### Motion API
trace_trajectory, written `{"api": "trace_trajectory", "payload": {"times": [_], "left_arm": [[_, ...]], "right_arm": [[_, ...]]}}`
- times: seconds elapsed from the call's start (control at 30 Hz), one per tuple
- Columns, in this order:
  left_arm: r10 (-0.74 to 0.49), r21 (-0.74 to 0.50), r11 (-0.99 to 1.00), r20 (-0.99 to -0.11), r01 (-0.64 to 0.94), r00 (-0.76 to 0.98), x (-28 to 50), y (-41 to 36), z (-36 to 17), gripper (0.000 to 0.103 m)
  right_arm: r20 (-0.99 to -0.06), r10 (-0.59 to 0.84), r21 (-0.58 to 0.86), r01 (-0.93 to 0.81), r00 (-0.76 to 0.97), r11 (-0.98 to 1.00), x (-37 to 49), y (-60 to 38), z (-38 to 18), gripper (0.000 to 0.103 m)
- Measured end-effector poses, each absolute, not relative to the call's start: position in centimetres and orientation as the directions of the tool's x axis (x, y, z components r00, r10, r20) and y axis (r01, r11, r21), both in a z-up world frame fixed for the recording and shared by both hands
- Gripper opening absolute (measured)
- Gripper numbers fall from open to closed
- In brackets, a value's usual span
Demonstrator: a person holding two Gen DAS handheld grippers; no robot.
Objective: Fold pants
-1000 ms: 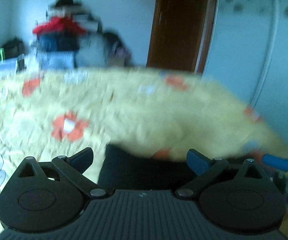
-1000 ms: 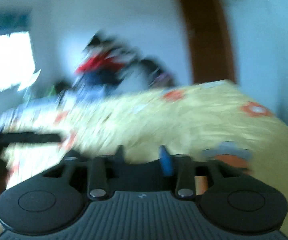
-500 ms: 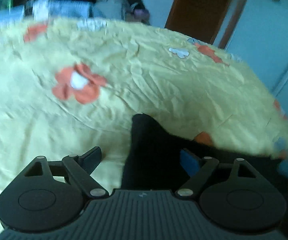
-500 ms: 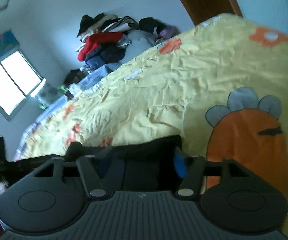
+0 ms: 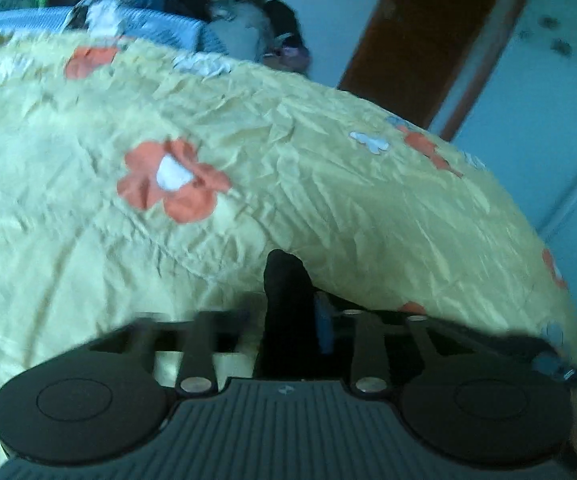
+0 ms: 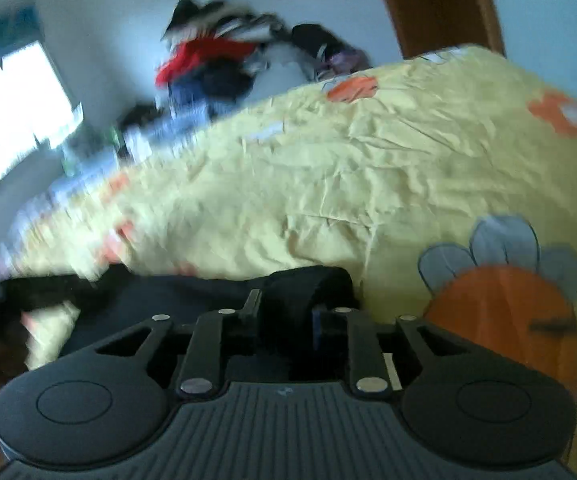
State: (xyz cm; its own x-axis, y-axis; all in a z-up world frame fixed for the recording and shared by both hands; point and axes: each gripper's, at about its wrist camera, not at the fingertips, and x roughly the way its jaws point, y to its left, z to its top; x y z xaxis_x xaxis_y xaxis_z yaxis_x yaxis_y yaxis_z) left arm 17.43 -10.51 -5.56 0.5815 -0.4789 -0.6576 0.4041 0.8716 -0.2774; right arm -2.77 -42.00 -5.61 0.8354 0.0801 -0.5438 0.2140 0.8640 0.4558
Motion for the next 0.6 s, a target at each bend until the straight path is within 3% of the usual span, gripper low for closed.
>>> {"api": "trace_trajectory", "payload": {"times": [0.03,0.13,0.17,0.27,0.3,0.33,0.37,0.4,0.43,0.5,0.6], "left_arm": [[-0.445,-0.236,0.888,-0.662,0.395,0.604,17.2,-10.2,-5.1,0.074],[-0.402,-0.176,0.909,-0.609,0.378,0.683,16.2,-9.6,-3.3,0.084],[-0.418,-0.172,0.901,-0.591,0.399,0.69,15.6,-9.8,-2.7,0.085],[-0.492,-0.181,0.852,-0.599,0.491,0.631,13.9,-11.2,-2.4,0.088],[-0.517,-0.175,0.827,-0.611,0.535,0.599,13.4,-11.7,-2.7,0.093],[-0.518,-0.145,0.812,-0.625,0.566,0.583,12.9,-12.4,-3.2,0.095],[-0.481,-0.073,0.812,-0.644,0.579,0.595,12.6,-13.0,-3.9,0.092],[-0.411,0.019,0.829,-0.657,0.558,0.632,12.2,-13.4,-4.5,0.085],[-0.358,0.079,0.844,-0.653,0.53,0.668,11.8,-13.4,-4.9,0.081],[-0.348,0.112,0.855,-0.599,0.506,0.721,10.1,-12.6,-4.3,0.083],[-0.445,0.07,0.825,-0.53,0.56,0.722,6.9,-11.6,-3.5,0.097]], "right_arm": [[-0.538,0.043,0.447,0.241,0.842,0.862,-3.7,-42.0,-5.1,0.024],[-0.527,-0.236,0.217,0.397,0.817,0.892,-5.9,-40.3,-2.9,0.025],[-0.501,-0.266,0.165,0.393,0.823,0.905,-6.1,-39.4,-2.4,0.027],[-0.478,-0.032,0.255,0.173,0.878,0.951,-5.3,-37.4,-2.6,0.028],[-0.502,0.028,0.253,0.116,0.864,0.961,-4.6,-36.7,-3.5,0.028],[-0.56,0.002,0.195,0.13,0.829,0.972,-3.8,-36.4,-4.7,0.028],[-0.581,-0.076,0.126,0.182,0.811,0.975,-3.6,-36.3,-5.6,0.039],[-0.558,-0.114,0.128,0.221,0.822,0.967,-4.2,-36.7,-5.8,0.064],[-0.565,-0.167,0.141,0.294,0.808,0.945,-4.8,-37.3,-5.6,0.07],[-0.509,-0.309,0.092,0.408,0.803,0.908,-7.1,-37.1,-4.3,0.07],[-0.408,-0.222,0.135,0.299,0.885,0.945,-10.0,-35.2,-3.1,0.069]]}}
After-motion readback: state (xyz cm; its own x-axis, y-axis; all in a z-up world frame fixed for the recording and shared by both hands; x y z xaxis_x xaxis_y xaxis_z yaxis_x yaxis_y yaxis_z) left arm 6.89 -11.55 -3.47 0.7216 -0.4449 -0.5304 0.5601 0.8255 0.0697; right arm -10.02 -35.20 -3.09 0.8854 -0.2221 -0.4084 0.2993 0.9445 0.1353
